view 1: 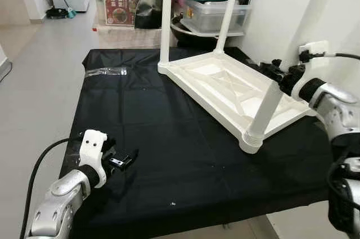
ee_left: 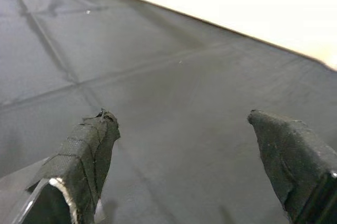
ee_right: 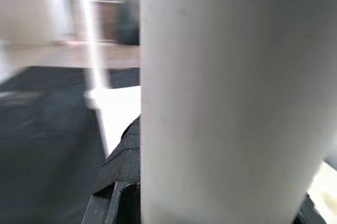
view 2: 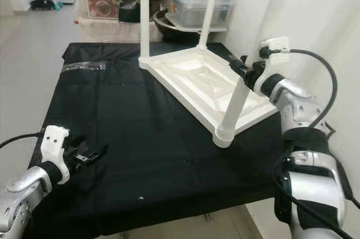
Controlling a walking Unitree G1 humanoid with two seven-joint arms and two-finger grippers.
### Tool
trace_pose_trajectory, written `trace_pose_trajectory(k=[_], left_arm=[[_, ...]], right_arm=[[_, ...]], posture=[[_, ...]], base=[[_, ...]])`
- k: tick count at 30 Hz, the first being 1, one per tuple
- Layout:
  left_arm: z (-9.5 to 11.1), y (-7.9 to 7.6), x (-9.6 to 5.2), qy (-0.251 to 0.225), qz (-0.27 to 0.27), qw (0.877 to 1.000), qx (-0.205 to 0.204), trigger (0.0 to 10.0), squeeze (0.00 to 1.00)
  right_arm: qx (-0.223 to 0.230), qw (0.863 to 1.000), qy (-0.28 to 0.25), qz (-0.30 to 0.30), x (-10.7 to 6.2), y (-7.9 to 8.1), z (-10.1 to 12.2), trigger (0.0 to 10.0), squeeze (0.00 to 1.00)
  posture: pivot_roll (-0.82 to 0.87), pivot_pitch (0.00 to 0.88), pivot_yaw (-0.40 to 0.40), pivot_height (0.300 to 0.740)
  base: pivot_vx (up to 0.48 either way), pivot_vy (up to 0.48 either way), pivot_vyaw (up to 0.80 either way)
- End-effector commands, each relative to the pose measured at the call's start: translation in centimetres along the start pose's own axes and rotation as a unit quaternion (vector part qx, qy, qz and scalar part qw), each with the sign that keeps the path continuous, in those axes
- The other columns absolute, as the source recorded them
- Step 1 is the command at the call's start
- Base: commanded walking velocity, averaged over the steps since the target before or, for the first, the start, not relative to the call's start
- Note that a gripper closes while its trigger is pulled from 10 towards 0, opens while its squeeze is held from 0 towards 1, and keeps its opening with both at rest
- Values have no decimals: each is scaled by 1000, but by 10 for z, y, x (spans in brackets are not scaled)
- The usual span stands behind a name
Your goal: Building children table
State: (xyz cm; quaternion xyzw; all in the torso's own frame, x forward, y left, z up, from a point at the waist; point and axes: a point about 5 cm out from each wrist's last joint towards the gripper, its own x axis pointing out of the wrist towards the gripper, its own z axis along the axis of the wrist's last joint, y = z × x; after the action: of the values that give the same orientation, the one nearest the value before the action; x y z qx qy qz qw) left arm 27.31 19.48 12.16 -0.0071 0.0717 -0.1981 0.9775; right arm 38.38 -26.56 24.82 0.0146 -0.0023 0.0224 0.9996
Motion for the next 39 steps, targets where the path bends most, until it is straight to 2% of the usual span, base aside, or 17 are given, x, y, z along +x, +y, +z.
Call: trace_pose_trajectory(k=[1, 3, 6, 8, 12, 13, 17, 18, 25, 26, 29, 32, 33, 35, 36, 38, 39], left_arm=[[-3, 2, -2, 7, 1, 1000, 10, 10000, 0], [-2, 2, -3, 6, 2, 1000, 9, 10000, 0], [-3, 2, -3, 6, 5, 1000, 7, 10000, 0], [-3, 2, -3, 6, 5, 1000, 6, 10000, 0], [-4, -2, 2, 5, 0, 1000, 2, 10000, 0], [-4, -2, 2, 5, 0, 1000, 2, 10000, 0], [-4, -3, 4, 5, -2, 1000, 2, 10000, 0], [-4, -4, 5, 4, -2, 1000, 1, 10000, 0], [-5, -4, 4, 4, 1, 1000, 0, 10000, 0], [-7, -5, 2, 6, 3, 1000, -2, 10000, 0], [-7, -5, 2, 7, 3, 1000, -3, 10000, 0], [-7, -3, 2, 7, 3, 1000, -2, 10000, 0], [-6, -3, 2, 7, 3, 1000, -1, 10000, 0], [-6, -3, 2, 7, 3, 1000, -1, 10000, 0], [-6, -3, 3, 7, 2, 1000, 0, 10000, 0], [-6, -3, 3, 7, 1, 1000, 0, 10000, 0], [-6, -3, 3, 7, -1, 1000, 1, 10000, 0]], right_arm=[[-16, 991, 58, -117, -11, -30, -27, 0, 0], [11, 976, 63, -210, -17, -24, -46, 0, 0], [50, 955, 71, -283, -25, 6, -72, 0, 0], [55, 952, 74, -293, -25, 13, -76, 0, 0], [86, 938, 107, -319, -12, 57, -85, 0, 0], [86, 938, 107, -319, -12, 57, -85, 0, 0], [88, 938, 126, -311, -4, 75, -87, 0, 0], [90, 934, 139, -316, -2, 86, -86, 0, 0], [93, 933, 139, -318, -3, 87, -82, 0, 0], [105, 942, 133, -289, 1, 89, -72, 10000, 0], [114, 952, 119, -258, 3, 91, -63, 10000, 0], [127, 954, 107, -250, 2, 90, -57, 10000, 0], [130, 953, 105, -251, 3, 89, -56, 10000, 769], [130, 953, 105, -251, 3, 89, -56, 10000, 769], [127, 956, 92, -248, 3, 86, -51, 10000, 1000], [123, 958, 82, -246, 2, 83, -47, 10000, 1000], [114, 964, 72, -230, 3, 82, -38, 10000, 1000]], posture=[[53, 0, -98, 740], [57, 0, -105, 740], [46, 0, -101, 740], [46, 0, -101, 740], [33, 0, -102, 740], [33, 0, -102, 740], [30, 0, -117, 740], [33, 0, -125, 740], [32, 0, -127, 740], [36, 0, -126, 740], [38, 0, -123, 740], [34, 0, -117, 740], [34, 0, -117, 740], [34, 0, -117, 740], [34, 0, -117, 740], [34, 0, -117, 740], [28, 0, -107, 740]], base=[[0, 0, 0], [0, 0, 0], [0, 0, 0], [0, 0, 0], [0, 0, 0], [0, 0, 0], [0, 0, 0], [0, 0, 0], [0, 0, 0], [0, 0, 0], [0, 0, 0], [0, 0, 0], [0, 0, 0], [0, 0, 0], [0, 0, 0], [0, 0, 0], [0, 0, 0]])
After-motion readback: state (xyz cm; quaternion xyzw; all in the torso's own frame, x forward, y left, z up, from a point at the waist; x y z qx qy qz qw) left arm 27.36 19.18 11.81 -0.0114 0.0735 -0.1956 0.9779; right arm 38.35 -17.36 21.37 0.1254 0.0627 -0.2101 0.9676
